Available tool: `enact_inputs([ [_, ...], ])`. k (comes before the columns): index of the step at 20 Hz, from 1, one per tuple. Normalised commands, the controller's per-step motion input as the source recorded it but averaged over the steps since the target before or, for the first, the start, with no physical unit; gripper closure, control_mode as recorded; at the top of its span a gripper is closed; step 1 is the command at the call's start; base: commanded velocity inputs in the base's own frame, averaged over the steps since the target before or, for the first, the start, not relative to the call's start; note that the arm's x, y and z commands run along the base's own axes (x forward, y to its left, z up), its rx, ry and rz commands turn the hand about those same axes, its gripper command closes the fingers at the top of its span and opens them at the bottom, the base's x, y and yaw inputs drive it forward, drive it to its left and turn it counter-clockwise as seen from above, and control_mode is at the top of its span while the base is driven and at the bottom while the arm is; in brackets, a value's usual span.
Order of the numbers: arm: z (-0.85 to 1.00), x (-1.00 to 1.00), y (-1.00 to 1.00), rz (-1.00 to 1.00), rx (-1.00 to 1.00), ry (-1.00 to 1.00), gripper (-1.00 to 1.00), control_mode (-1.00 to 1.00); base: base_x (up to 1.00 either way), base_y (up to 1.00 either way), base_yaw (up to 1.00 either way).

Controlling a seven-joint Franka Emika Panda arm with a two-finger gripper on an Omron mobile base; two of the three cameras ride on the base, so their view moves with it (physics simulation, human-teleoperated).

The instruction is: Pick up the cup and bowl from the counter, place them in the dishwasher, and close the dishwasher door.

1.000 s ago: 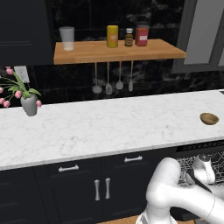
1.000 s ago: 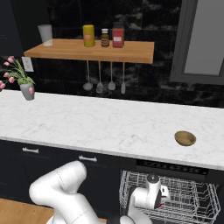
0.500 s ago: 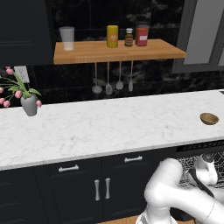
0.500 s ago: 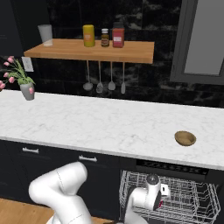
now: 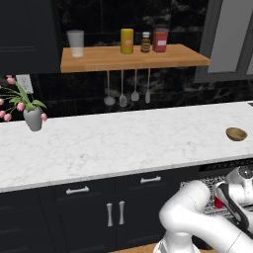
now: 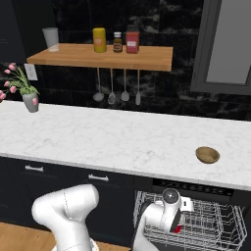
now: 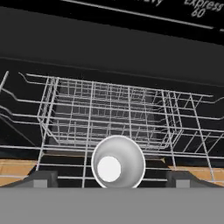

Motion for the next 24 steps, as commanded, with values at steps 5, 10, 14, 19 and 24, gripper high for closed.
enact_inputs([
  [5,1.0,-0.1,0.0,-0.05,0.02,-0.02,-1.0,-1.0,0.0,0.0,0.0],
  [10,1.0,-0.07,0.0,-0.07,0.0,0.0,-1.0,-1.0,0.0,0.0,0.0],
  [14,1.0,-0.06,0.0,-0.07,0.0,0.0,-1.0,-1.0,0.0,0.0,0.0],
  [19,1.0,0.03,0.0,-0.02,0.0,0.07,-1.0,-1.0,0.0,0.0,0.0],
  [24,0.94,0.39,-0.06,0.0,0.0,0.32,-1.0,-1.0,0.0,0.0,0.0],
])
